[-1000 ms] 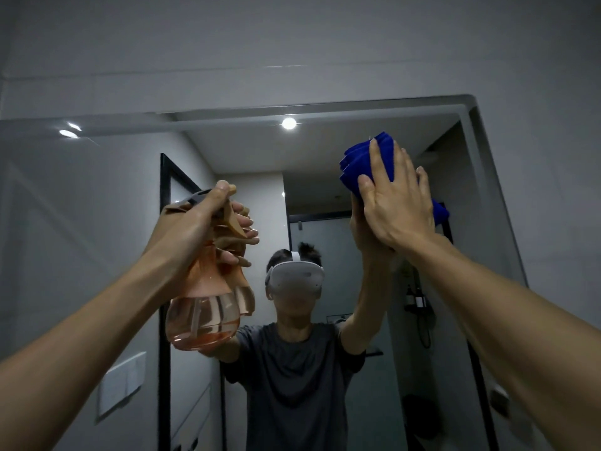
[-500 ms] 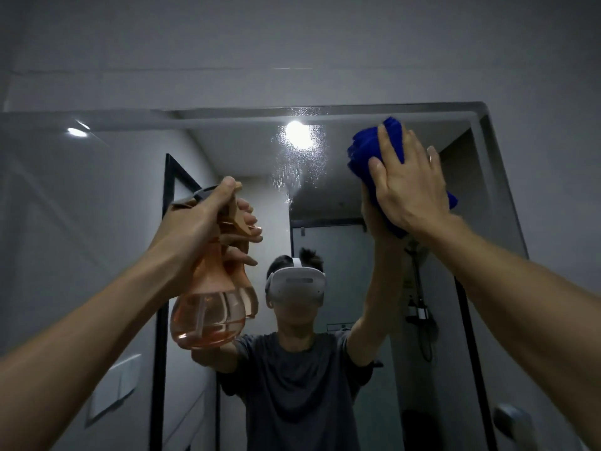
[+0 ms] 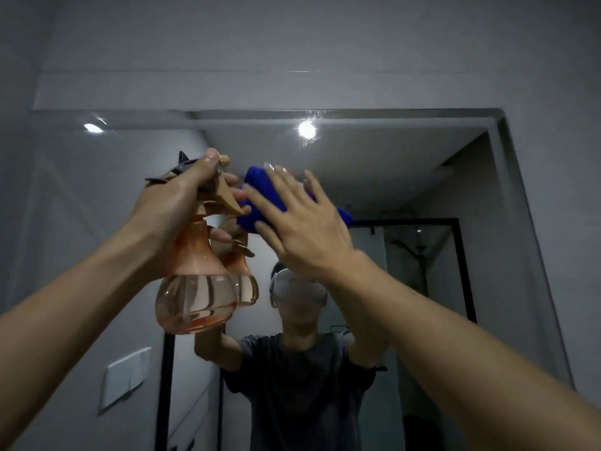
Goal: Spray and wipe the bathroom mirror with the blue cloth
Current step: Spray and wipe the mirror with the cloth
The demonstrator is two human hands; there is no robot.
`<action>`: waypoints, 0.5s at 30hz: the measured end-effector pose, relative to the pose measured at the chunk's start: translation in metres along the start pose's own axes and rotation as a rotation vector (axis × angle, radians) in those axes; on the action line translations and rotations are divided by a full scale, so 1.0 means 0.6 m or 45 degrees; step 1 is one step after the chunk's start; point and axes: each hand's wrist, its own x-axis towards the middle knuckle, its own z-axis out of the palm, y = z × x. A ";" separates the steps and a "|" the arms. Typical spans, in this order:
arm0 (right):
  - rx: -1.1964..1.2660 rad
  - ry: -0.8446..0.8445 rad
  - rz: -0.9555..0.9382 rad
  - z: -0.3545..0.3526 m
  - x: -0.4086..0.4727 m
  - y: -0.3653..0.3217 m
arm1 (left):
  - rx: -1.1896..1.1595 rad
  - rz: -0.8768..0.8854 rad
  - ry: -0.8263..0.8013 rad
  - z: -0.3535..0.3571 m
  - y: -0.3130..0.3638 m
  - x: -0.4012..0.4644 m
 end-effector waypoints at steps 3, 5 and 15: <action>-0.035 -0.041 -0.092 0.003 -0.057 0.024 | -0.019 -0.027 0.014 0.006 -0.004 -0.008; -0.069 -0.051 -0.072 -0.003 -0.082 0.054 | -0.054 -0.047 0.011 0.012 -0.006 -0.011; 0.057 0.179 0.880 -0.063 -0.061 0.267 | -0.148 -0.106 0.002 0.022 -0.020 0.005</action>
